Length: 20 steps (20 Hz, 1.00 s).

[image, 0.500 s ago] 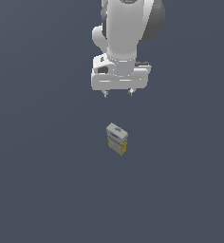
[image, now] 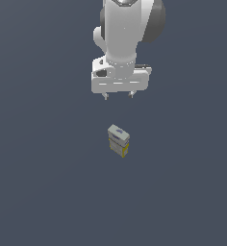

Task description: Pick up the object and move it to a goal position.

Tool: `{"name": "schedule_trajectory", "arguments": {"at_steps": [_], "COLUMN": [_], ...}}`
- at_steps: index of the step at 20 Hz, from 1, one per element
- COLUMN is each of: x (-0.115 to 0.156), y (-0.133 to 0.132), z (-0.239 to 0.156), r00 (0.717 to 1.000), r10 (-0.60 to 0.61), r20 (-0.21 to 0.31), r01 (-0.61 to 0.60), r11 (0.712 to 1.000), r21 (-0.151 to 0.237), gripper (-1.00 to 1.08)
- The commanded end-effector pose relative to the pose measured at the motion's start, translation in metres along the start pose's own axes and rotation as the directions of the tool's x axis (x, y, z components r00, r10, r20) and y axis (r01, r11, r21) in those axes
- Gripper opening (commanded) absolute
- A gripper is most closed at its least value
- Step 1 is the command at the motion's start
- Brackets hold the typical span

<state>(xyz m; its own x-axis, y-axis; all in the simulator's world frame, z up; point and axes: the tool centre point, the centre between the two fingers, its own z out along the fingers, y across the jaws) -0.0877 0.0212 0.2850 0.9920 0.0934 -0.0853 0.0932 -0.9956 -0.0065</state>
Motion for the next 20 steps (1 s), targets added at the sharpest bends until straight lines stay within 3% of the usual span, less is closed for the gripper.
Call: {"name": "schedule_trajectory", "arguments": {"at_steps": [1,10,20], "x": [0.0,0.006,0.028], "y": [0.0,0.001,0.002], "z": [0.0,0.003,0.017], "r00": [1.0,0.999,0.977], "r10": [0.0,-0.044,-0.213], "r20": [0.002,-0.003,-0.019], "r01": [0.0,0.044,0.212], "r11": [1.0,0.999,0.977], "r21": [0.003,0.0,-0.01], "gripper": [1.0,1.0,1.0]}}
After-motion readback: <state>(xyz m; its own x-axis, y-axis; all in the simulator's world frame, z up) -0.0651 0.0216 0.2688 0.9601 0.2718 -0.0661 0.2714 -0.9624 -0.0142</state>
